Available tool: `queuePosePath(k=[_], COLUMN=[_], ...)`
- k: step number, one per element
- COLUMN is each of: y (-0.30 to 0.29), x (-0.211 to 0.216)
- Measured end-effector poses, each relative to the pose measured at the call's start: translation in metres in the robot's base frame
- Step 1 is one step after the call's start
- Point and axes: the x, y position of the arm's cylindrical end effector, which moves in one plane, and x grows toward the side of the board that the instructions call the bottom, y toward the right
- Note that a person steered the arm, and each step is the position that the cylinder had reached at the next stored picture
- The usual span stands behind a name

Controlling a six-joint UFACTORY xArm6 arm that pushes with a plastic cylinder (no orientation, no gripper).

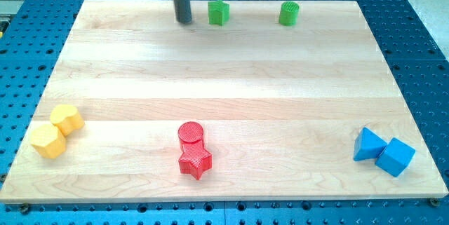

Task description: Place green blocks diagonal to each other

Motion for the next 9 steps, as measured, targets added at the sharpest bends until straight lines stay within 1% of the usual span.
queuePosePath(k=[1,2,3,4,5,6,7,8,9], y=[0.057,0.073,0.071,0.056,0.008,0.012,0.030,0.058,0.075], x=[0.003,0.039,0.076,0.095,0.070,0.018,-0.006,-0.018,0.005])
